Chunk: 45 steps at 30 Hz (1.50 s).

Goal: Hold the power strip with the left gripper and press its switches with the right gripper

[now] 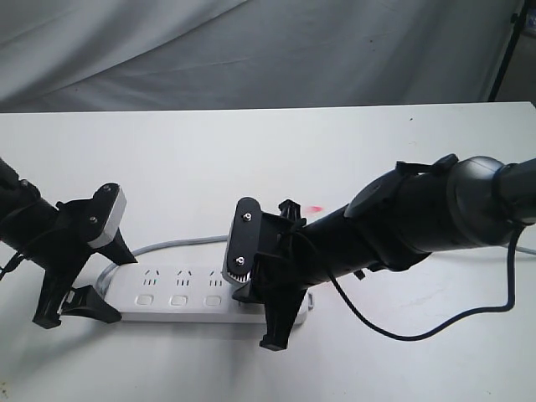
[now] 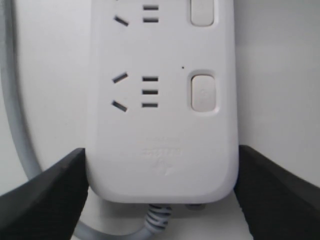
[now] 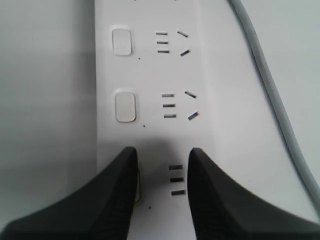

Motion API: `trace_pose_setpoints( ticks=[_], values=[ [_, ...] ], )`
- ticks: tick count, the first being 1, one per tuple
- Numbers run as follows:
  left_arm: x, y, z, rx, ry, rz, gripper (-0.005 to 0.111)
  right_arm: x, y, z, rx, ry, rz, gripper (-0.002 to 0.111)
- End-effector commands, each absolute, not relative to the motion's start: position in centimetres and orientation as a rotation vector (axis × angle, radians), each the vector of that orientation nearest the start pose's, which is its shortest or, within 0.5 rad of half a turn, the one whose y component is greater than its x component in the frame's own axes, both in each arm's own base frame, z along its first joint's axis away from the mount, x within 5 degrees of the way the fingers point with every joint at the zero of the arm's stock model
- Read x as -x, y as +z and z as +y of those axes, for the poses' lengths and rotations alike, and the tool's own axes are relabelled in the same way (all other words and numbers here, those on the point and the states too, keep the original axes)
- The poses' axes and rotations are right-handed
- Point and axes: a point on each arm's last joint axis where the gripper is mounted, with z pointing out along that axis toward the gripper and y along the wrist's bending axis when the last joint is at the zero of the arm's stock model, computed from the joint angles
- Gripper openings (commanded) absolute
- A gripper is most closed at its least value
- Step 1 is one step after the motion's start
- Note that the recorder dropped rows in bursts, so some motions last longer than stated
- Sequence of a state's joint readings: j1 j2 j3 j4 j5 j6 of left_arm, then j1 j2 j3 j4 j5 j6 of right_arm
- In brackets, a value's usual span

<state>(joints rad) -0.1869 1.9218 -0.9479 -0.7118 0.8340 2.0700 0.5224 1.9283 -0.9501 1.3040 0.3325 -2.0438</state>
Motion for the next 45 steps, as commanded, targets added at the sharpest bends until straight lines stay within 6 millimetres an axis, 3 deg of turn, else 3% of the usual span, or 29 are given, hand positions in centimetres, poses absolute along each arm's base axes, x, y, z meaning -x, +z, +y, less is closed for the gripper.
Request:
trace_pose_setpoints(
  ticks=[1,19,21,27,32,37,45],
  values=[
    [-29.2,11.4,-10.1,2.571,0.706,-2.179,0.067,-29.4,10.3,20.0,1.664,0.296,1.953,0.033],
    [-29.2,11.4,-10.1,2.571,0.706,-2.180,0.067,-28.5,8.4,18.8,1.684,0.270,2.016,0.033],
    [-29.2,11.4,-10.1,2.571,0.706,-2.180,0.067,-28.6,9.3,18.9,1.627,0.279,2.021,0.033],
    [-29.2,11.4,-10.1,2.571,0.706,-2.180,0.067,-28.5,15.0,19.1,1.518,0.291,1.905,0.033],
    [-29.2,11.4,-10.1,2.571,0.706,-2.180,0.067,-28.4,16.9,18.0,1.458,0.255,1.894,0.033],
    [-29.2,11.4,-10.1,2.571,0.706,-2.180,0.067,-27.9,15.8,16.4,1.439,0.241,1.960,0.033],
    [-29.2,11.4,-10.1,2.571,0.706,-2.180,0.067,-27.7,14.4,16.2,1.455,0.244,2.005,0.033]
  ],
)
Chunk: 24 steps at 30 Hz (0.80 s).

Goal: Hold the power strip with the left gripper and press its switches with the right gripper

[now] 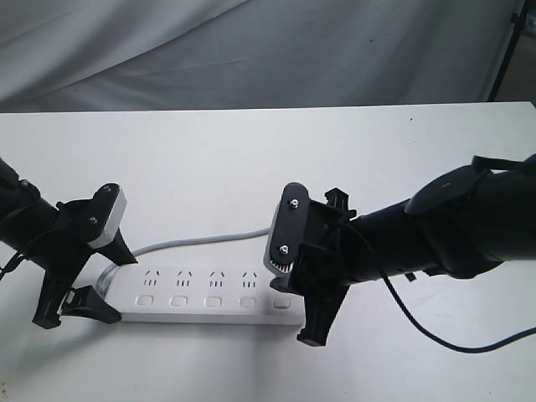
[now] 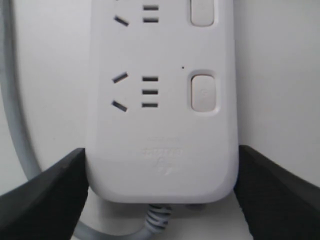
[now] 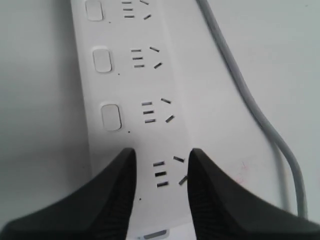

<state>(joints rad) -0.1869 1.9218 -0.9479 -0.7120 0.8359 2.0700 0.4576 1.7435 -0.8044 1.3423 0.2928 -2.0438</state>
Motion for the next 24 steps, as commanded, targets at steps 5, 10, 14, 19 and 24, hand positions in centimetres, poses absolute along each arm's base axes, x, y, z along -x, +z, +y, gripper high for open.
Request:
trace_pose_setpoints(
  ticks=[5,10,14,19,24],
  values=[
    [-29.2,11.4,-10.1,2.571,0.706,-2.180,0.067,-27.8,14.0,16.3,1.464,0.245,2.012,0.033],
    [-29.2,11.4,-10.1,2.574,0.705,-2.177,0.067,-27.9,14.0,16.2,1.468,0.228,2.006,0.033],
    [-29.2,11.4,-10.1,2.574,0.705,-2.177,0.067,-28.0,13.3,16.3,1.492,0.229,2.015,0.033],
    [-29.2,11.4,-10.1,2.570,0.706,-2.180,0.067,-27.9,13.1,16.3,1.501,0.230,2.016,0.033],
    [-29.2,11.4,-10.1,2.572,0.705,-2.178,0.067,-27.9,12.1,16.4,1.526,0.235,2.031,0.033]
  ],
)
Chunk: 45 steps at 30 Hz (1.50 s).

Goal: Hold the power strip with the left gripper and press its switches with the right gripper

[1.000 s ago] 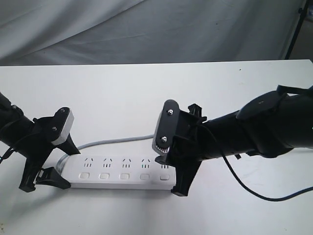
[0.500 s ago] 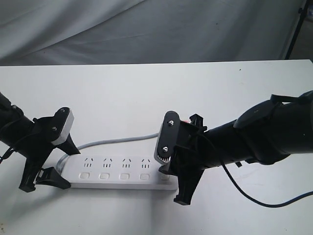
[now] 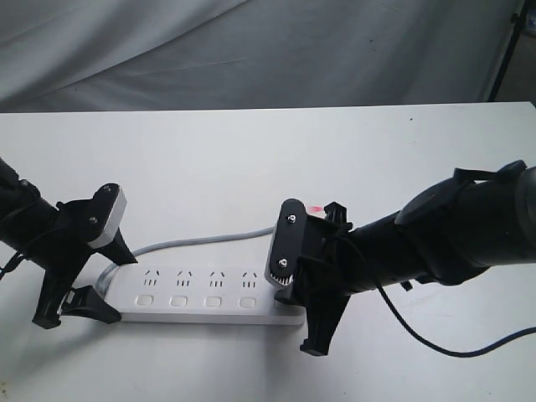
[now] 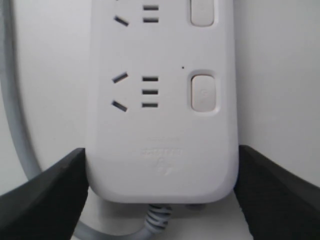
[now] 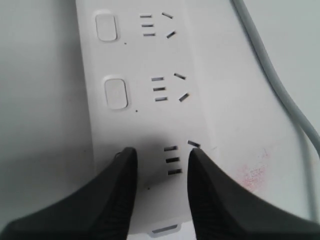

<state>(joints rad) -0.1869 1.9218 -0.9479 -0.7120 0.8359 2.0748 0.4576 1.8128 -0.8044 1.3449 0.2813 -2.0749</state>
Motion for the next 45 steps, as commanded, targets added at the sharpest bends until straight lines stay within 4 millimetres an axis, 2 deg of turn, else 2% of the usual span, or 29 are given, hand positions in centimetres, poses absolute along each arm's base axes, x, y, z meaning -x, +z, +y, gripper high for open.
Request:
trace_pose_setpoints(
  ticks=[1,13,22,30,35,43,45],
  values=[
    [-29.2,11.4,-10.1,2.572,0.705,-2.178,0.067,-27.9,12.0,16.4,1.527,0.236,2.033,0.033],
    [-29.2,11.4,-10.1,2.570,0.706,-2.180,0.067,-27.9,11.9,16.4,1.538,0.232,2.027,0.033],
    [-29.2,11.4,-10.1,2.570,0.706,-2.180,0.067,-27.5,10.7,16.9,1.574,0.275,2.047,0.033],
    [-29.2,11.4,-10.1,2.574,0.705,-2.177,0.067,-27.5,10.8,16.9,1.569,0.276,2.048,0.033],
    [-29.2,11.4,-10.1,2.574,0.705,-2.177,0.067,-27.6,12.6,16.9,1.510,0.270,2.020,0.033],
    [-29.2,11.4,-10.1,2.571,0.706,-2.179,0.067,-27.4,17.8,16.5,1.400,0.207,1.907,0.033],
    [-29.2,11.4,-10.1,2.571,0.706,-2.179,0.067,-27.3,18.7,16.4,1.384,0.203,1.884,0.028]
  ],
)
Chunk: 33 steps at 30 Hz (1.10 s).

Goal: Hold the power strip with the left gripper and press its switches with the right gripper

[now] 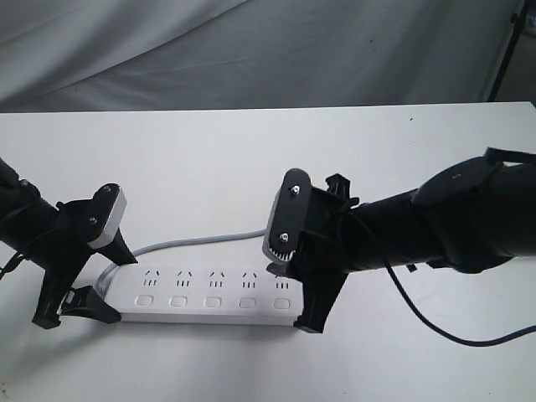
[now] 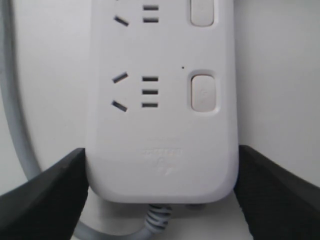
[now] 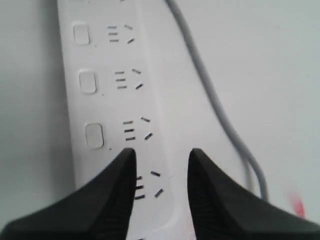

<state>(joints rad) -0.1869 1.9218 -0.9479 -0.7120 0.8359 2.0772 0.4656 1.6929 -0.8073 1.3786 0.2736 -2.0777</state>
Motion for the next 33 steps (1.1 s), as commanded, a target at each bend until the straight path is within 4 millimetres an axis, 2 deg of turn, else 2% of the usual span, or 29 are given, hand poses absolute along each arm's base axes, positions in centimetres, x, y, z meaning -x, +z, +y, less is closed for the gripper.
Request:
trace_pose_setpoints(
  ticks=[1,5,12,17,22,27,33],
  values=[
    [-29.2,11.4,-10.1,2.571,0.706,-2.179,0.067,-27.2,19.0,16.4,1.380,0.201,1.877,0.025],
    [-29.2,11.4,-10.1,2.574,0.705,-2.177,0.067,-26.7,19.9,16.2,1.362,0.201,1.857,0.000],
    [-29.2,11.4,-10.1,2.574,0.705,-2.177,0.067,-23.3,21.5,14.5,1.270,0.234,1.853,0.000],
    [-29.2,11.4,-10.1,2.570,0.706,-2.180,0.067,-20.1,24.3,12.2,1.070,0.209,1.816,0.000],
    [-29.2,11.4,-10.1,2.570,0.706,-2.180,0.067,-17.4,26.8,10.3,0.976,0.136,1.711,0.000],
    [-29.2,11.4,-10.1,2.570,0.706,-2.180,0.067,-16.2,28.6,9.5,0.933,0.121,1.630,0.000],
    [-29.2,11.4,-10.1,2.574,0.705,-2.177,0.067,-15.7,29.2,9.3,0.922,0.120,1.600,0.000]
  ],
)
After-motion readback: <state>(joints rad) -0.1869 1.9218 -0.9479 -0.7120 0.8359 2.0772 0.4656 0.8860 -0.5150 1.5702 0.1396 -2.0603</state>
